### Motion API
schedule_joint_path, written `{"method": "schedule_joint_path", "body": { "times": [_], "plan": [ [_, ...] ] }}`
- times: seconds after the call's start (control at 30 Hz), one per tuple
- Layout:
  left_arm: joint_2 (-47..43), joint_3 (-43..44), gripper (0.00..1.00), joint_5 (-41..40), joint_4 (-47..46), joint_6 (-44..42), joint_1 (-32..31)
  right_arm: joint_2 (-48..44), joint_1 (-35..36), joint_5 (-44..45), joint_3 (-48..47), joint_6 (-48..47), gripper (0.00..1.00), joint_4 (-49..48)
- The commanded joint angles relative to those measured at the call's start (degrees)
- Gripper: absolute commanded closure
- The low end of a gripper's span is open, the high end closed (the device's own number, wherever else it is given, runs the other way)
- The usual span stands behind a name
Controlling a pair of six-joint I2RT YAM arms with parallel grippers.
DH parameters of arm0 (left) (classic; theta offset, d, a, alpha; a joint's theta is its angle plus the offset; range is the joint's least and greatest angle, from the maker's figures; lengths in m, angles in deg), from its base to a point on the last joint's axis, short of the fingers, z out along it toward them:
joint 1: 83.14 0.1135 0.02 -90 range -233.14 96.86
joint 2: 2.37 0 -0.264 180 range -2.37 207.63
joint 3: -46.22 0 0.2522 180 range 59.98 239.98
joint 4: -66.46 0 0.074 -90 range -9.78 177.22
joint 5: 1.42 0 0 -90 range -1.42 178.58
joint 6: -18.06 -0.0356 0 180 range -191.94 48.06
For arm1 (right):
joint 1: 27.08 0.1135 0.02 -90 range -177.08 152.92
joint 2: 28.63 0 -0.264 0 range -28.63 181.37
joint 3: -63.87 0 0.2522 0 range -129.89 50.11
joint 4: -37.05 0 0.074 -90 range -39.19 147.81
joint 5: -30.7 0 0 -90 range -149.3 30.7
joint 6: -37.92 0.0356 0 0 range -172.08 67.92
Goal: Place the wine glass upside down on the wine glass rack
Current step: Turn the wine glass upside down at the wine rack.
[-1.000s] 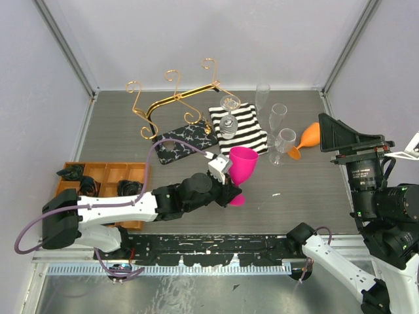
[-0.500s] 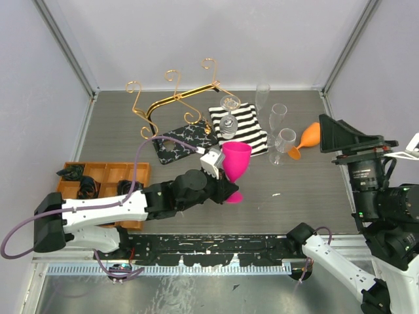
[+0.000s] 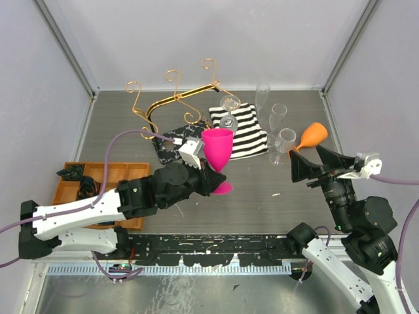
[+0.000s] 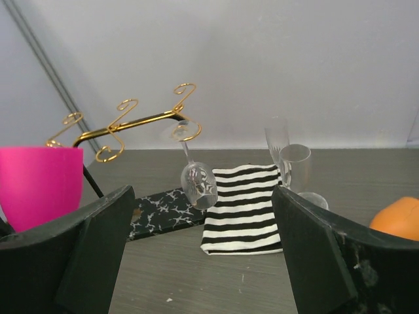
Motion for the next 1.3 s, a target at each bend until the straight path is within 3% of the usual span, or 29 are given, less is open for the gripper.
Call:
{"method": "schedule_joint_path", "body": {
  "times": [0.0, 0.2, 0.37, 0.6, 0.87, 1.27],
  "plan": [
    [-1.91, 4.65, 1.00, -4.39, 6.31, -0.22, -0.16, -4.51, -0.21, -11.85, 6.07, -13.16, 0.09, -8.75],
    [-3.48, 6.29, 1.00, -2.72, 7.43, -1.84, 1.77, -8.00, -0.17, -31.97, 13.16, -25.37, 0.15, -16.38],
    [-4.55, 7.91, 1.00, 2.14, 8.72, -1.73, 5.70, -6.45, -0.21, -49.48, 16.80, -37.09, 0.35, -19.06],
    [-3.86, 10.17, 1.00, 5.15, 11.20, -4.22, 6.29, -1.31, -0.21, -65.12, 20.91, -44.29, 0.34, -25.38],
    [-0.42, 10.76, 1.00, 10.39, 8.62, -2.60, 6.43, 5.09, -0.22, -69.60, 26.51, -42.69, 0.34, -38.07],
    [6.32, 13.49, 1.00, 14.39, 5.76, -0.62, 6.43, 8.98, 0.50, -72.24, 28.92, -41.92, 0.56, -42.75]
  ]
}}
